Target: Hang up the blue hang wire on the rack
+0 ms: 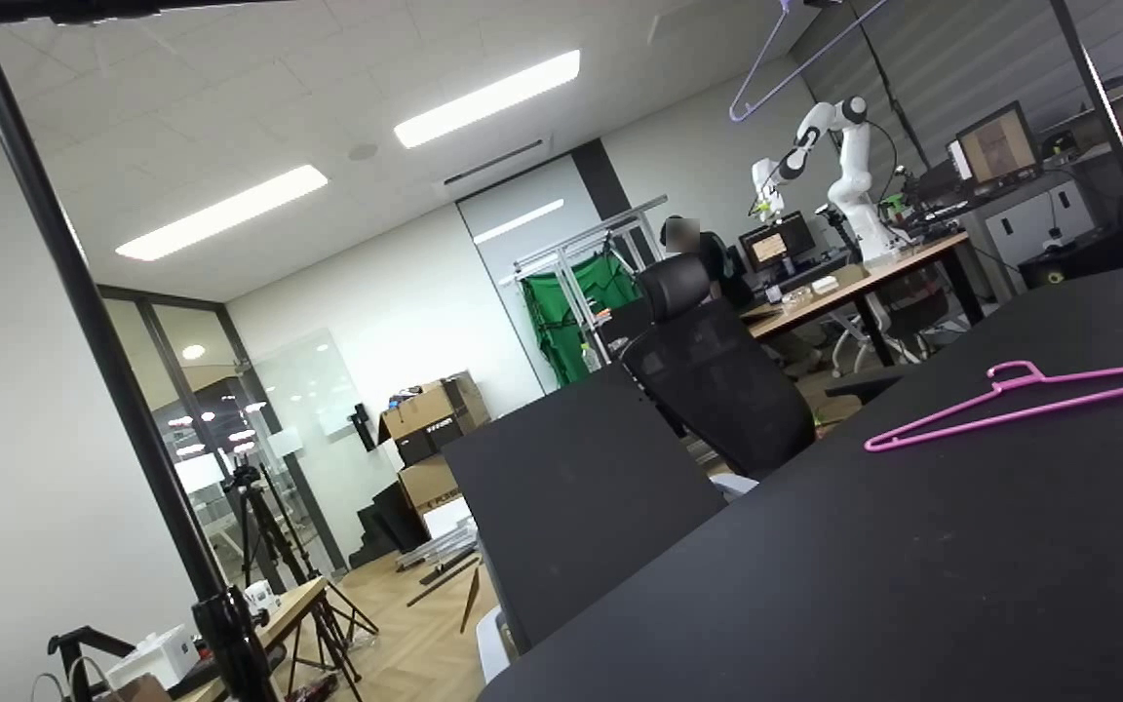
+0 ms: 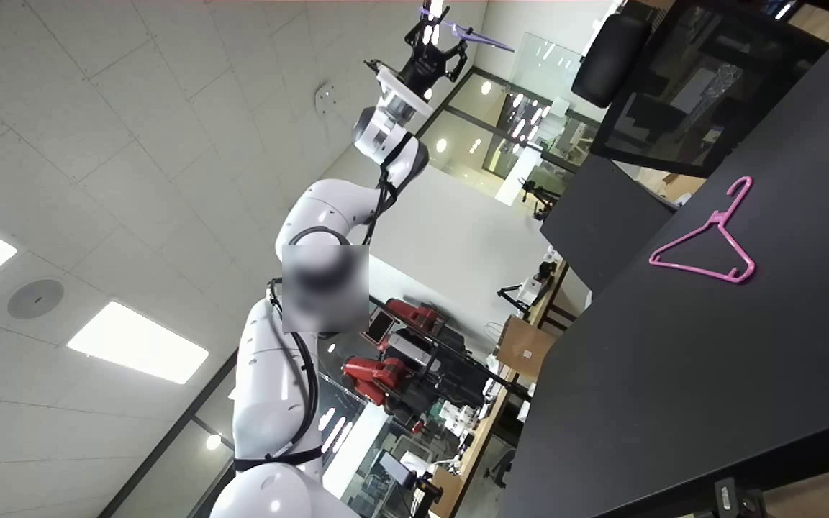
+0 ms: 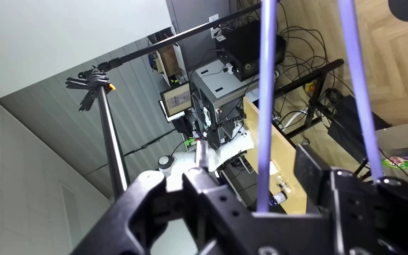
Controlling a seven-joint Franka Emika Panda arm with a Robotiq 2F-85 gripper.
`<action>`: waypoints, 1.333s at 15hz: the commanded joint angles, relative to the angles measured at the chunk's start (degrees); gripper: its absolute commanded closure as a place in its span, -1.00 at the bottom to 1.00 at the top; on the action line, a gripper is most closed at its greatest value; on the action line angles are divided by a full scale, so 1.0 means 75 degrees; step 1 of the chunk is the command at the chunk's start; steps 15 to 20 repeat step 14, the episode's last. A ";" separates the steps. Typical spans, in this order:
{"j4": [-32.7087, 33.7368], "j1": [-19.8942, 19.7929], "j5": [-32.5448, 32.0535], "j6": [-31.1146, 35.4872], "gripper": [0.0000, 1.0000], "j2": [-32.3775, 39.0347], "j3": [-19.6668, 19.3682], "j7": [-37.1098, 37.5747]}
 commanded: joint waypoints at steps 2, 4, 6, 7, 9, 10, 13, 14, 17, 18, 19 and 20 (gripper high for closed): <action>0.0004 -0.0072 0.0530 0.0060 -0.97 -0.0368 0.0436 -0.0896; -0.0082 -0.0125 0.0893 0.0144 -1.00 -0.0557 0.0743 -0.1460; -0.0142 -0.0192 0.1296 0.0173 -1.00 -0.0739 0.1057 -0.2046; -0.0167 -0.0234 0.1493 0.0159 -1.00 -0.0829 0.1206 -0.2342; -0.0200 -0.0289 0.1766 0.0013 -1.00 -0.1002 0.1386 -0.2815; -0.0231 -0.0302 0.1835 -0.0152 -1.00 -0.1095 0.1420 -0.3010; -0.0028 -0.0236 0.1727 -0.0072 -1.00 -0.0902 0.1299 -0.2849; -0.0029 -0.0246 0.1745 -0.0084 -1.00 -0.0916 0.1312 -0.2895; -0.0029 -0.0246 0.1745 -0.0084 -1.00 -0.0916 0.1312 -0.2895; -0.0029 -0.0246 0.1745 -0.0084 -1.00 -0.0916 0.1312 -0.2895; -0.0029 -0.0246 0.1745 -0.0084 -1.00 -0.0916 0.1312 -0.2895; -0.0029 -0.0246 0.1745 -0.0084 -1.00 -0.0916 0.1312 -0.2895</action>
